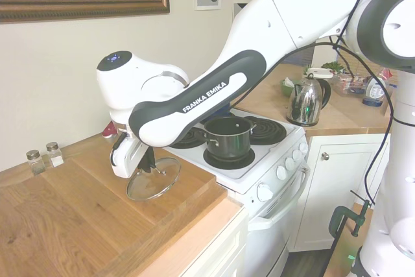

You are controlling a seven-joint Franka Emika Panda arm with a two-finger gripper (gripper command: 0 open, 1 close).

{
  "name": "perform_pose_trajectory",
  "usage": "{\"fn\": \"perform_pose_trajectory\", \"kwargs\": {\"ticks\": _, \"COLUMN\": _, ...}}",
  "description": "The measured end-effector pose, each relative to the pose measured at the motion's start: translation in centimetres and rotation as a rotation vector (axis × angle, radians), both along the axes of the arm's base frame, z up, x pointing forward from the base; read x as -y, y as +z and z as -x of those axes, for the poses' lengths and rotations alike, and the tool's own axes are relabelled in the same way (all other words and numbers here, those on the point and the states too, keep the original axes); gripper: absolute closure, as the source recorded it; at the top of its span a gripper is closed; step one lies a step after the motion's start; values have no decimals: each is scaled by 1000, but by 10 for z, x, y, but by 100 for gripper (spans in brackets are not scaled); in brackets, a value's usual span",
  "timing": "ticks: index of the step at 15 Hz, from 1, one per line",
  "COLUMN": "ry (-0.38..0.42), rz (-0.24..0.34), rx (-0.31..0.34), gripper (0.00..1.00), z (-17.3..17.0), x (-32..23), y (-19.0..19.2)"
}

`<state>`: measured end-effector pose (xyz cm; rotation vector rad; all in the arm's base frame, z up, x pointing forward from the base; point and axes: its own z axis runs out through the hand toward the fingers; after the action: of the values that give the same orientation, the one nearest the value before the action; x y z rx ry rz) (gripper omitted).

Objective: Uncover the lid of the pot

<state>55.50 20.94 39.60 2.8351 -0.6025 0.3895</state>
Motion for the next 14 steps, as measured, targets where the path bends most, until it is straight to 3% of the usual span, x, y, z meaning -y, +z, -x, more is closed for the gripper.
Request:
{"fn": "perform_pose_trajectory", "kwargs": {"ticks": 8, "ry": 3, "rz": -22, "rx": -25, "gripper": 100, "z": -9, "x": 3, "y": -27}}
{"fn": "perform_pose_trajectory", "kwargs": {"ticks": 9, "ry": 9, "rz": -21, "rx": -27, "gripper": 0, "z": -9, "x": 3, "y": -27}}
{"fn": "perform_pose_trajectory", "kwargs": {"ticks": 14, "ry": 26, "rz": -14, "rx": -32, "gripper": 0, "z": -10, "x": 4, "y": -27}}
